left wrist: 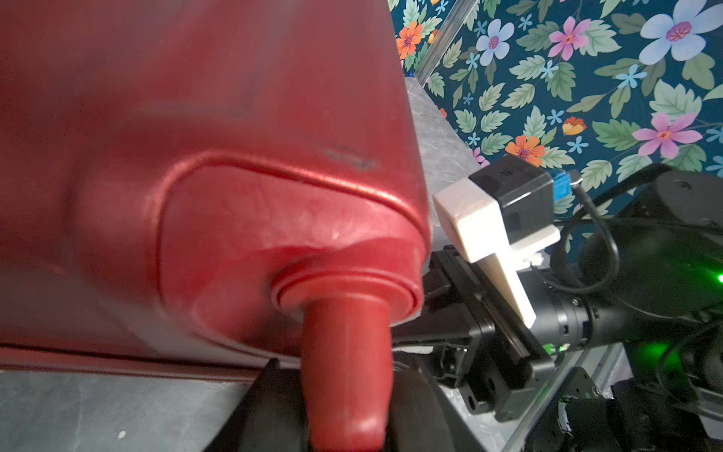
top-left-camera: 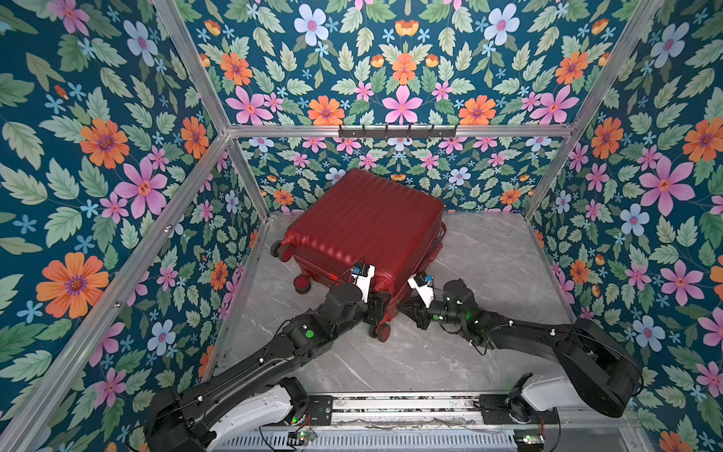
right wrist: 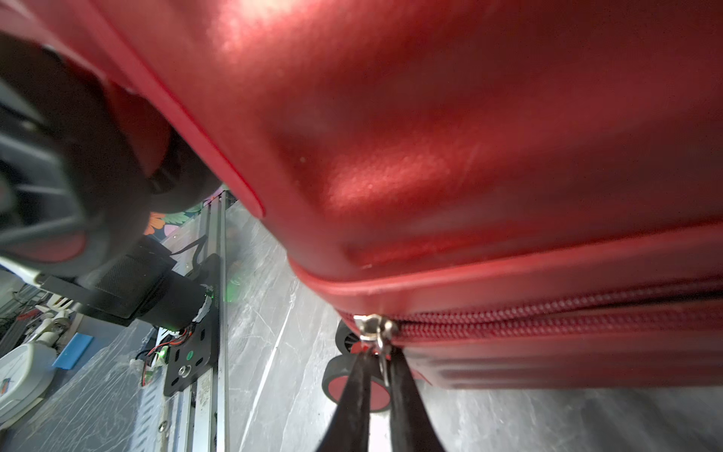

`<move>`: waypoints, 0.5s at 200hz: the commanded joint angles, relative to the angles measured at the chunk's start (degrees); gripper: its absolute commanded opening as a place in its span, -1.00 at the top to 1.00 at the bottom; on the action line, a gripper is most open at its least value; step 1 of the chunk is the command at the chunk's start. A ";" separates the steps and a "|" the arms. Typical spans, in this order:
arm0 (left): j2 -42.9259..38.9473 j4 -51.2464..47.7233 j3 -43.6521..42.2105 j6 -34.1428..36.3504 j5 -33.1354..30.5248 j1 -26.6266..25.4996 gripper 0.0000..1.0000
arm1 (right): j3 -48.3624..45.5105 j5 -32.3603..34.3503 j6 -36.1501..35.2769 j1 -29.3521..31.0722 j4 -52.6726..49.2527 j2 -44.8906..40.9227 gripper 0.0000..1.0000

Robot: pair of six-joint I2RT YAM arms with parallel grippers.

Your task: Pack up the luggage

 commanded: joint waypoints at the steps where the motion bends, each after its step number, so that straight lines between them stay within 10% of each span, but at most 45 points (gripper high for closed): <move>1: 0.04 5.24 1.05 -0.16 1.45 -0.10 1.00 | 0.94 1.14 0.60 0.03 6.82 -0.16 0.68; 100: -0.14 5.21 0.95 -0.54 1.45 -0.17 1.00 | 4.52 2.35 3.98 0.02 5.30 1.72 0.85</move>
